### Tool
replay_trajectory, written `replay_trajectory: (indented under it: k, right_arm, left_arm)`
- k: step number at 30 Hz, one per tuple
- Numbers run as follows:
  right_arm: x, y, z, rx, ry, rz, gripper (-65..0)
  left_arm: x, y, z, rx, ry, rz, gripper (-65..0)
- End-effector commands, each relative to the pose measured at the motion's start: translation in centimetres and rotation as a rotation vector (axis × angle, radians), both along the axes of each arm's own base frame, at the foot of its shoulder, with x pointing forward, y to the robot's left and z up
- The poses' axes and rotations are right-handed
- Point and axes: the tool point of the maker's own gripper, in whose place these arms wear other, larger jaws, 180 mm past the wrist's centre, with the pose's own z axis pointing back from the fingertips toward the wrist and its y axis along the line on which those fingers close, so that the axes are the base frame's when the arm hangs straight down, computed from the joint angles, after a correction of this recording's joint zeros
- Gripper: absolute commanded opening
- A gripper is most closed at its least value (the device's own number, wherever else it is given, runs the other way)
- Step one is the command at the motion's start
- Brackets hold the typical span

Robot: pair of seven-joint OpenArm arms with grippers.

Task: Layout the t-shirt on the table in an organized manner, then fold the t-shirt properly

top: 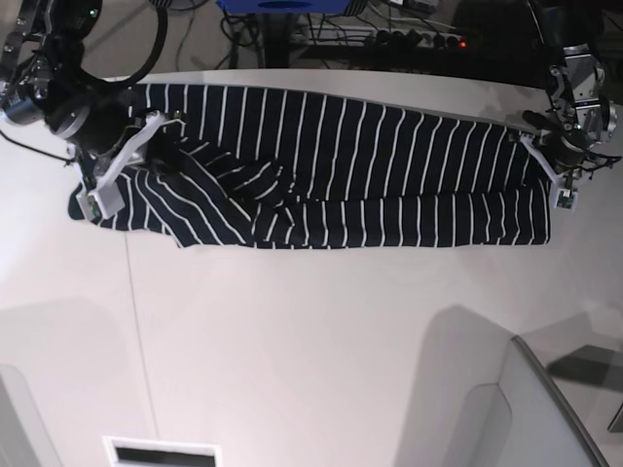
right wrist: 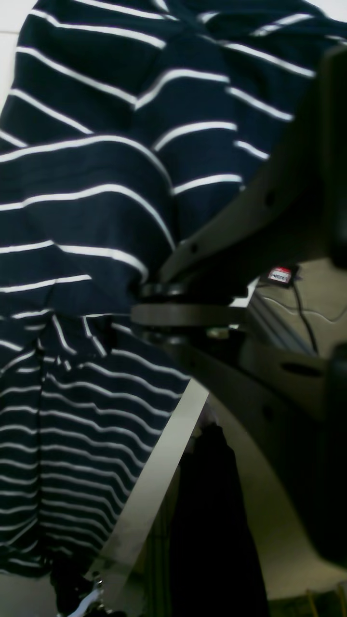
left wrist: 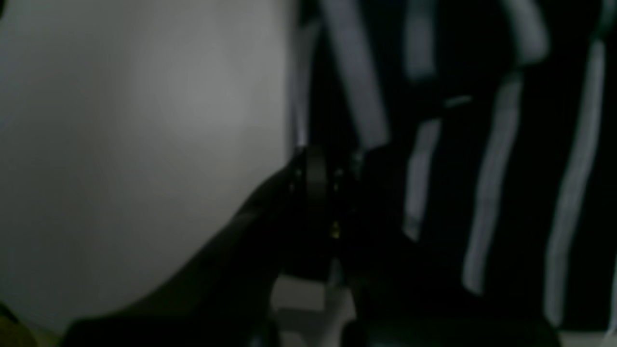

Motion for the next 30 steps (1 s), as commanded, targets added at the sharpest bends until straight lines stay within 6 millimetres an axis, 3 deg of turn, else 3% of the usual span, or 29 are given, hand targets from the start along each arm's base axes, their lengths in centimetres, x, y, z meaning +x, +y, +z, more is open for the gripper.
replay_trajectory:
  k: [1, 9, 13, 17, 25, 28, 30]
  right_arm:
    - [-0.3, -0.3, -0.3, -0.012, 0.007, -0.006, -65.0]
    - [-1.2, -1.2, -3.5, -0.019, 0.065, -0.056, -65.0]
    - [-1.8, -1.4, -6.3, -0.003, 0.136, -0.077, -65.0]
    - [-2.3, -1.9, -8.5, -0.03, 0.161, -0.098, -65.0]
    - [-2.7, -2.1, -8.9, -0.033, 0.173, -0.11, -64.5]
    - [-3.5, -1.9, -9.1, -0.031, 0.202, -0.104, -55.1]
    - [-3.8, -1.9, -9.0, -0.032, 0.21, -0.098, -41.3]
  left_arm:
    - [1.2, 1.5, 1.8, 0.041, -0.045, -0.004, -65.0]
    - [1.5, 0.6, 1.5, 0.024, -0.053, -0.008, -65.0]
    - [1.9, 0.2, 1.8, -0.026, -0.09, 0.015, -65.0]
    - [2.4, 1.4, 3.1, -0.062, -0.139, 0.045, -65.0]
    - [2.3, 3.4, 4.3, -0.015, -0.14, 0.045, -65.0]
    - [2.3, 3.4, 4.4, -0.014, -0.142, 0.043, -65.0]
    - [2.3, 3.5, 4.5, -0.012, -0.142, 0.043, -65.0]
